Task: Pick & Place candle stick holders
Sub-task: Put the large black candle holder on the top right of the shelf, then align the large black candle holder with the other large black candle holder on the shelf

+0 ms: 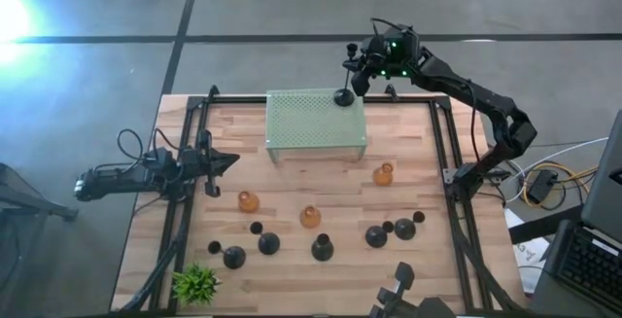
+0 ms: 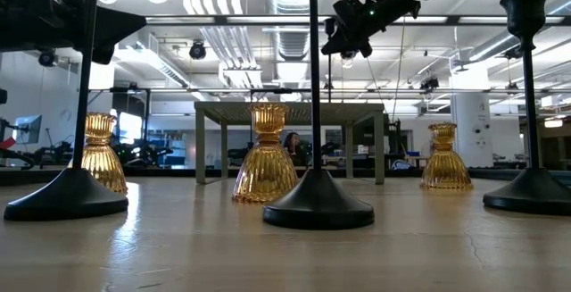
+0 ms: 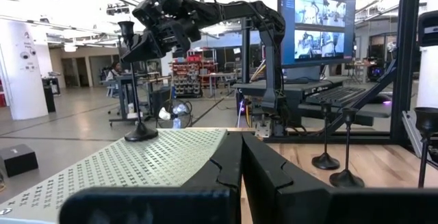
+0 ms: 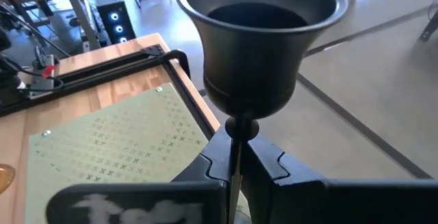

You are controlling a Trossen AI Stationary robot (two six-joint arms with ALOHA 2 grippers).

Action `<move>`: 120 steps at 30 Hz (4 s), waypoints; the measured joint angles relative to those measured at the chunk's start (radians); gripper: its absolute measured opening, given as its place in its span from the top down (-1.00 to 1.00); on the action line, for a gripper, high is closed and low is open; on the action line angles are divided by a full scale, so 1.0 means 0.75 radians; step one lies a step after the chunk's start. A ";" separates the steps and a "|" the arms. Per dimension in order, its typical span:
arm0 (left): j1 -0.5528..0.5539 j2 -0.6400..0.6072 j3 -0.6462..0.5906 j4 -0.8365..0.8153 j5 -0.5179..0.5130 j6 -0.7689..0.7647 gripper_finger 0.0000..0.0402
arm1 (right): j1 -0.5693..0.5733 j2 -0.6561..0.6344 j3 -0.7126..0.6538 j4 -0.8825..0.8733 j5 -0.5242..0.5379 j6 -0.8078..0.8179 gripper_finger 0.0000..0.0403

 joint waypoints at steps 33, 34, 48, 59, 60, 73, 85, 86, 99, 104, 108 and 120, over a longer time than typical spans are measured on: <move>0.000 0.001 -0.001 -0.001 -0.004 0.001 0.93 | -0.019 -0.023 -0.012 -0.036 0.003 -0.006 0.95; 0.000 0.001 -0.001 -0.001 -0.004 0.001 0.93 | -0.019 -0.023 -0.012 -0.034 0.003 -0.004 0.95; 0.000 0.001 -0.001 -0.001 -0.004 0.001 0.93 | -0.018 -0.028 -0.015 -0.035 -0.007 0.015 0.69; 0.000 0.001 -0.001 -0.004 -0.004 0.002 0.93 | -0.022 -0.062 -0.008 -0.151 0.000 -0.050 0.22; 0.000 0.000 -0.001 -0.005 -0.004 0.002 0.93 | -0.023 -0.065 -0.002 -0.177 0.000 -0.068 0.19; 0.000 0.001 -0.001 -0.006 -0.004 0.006 0.93 | -0.064 -0.248 0.027 -0.535 0.004 -0.151 0.11; 0.001 0.000 -0.001 -0.003 -0.004 0.004 0.93 | 0.122 -0.572 -0.166 -0.838 -0.011 -0.037 0.33; 0.000 0.000 -0.001 -0.003 -0.003 -0.003 0.93 | 0.153 -0.604 -0.195 -0.836 -0.011 -0.021 0.35; -0.001 0.001 0.055 -0.158 0.344 -0.231 0.93 | 0.587 -0.925 -0.602 -0.461 -0.012 0.209 0.56; -0.001 0.001 0.103 -0.368 0.663 -0.344 0.93 | 0.682 -0.956 -0.656 -0.377 -0.011 0.253 0.62; -0.001 0.001 0.109 -0.394 0.751 -0.370 0.93 | 0.714 -0.949 -0.658 -0.311 -0.006 0.272 0.65; -0.024 0.295 0.026 -0.077 0.752 -0.372 0.92 | 0.718 -0.902 -0.624 -0.191 0.003 0.236 0.63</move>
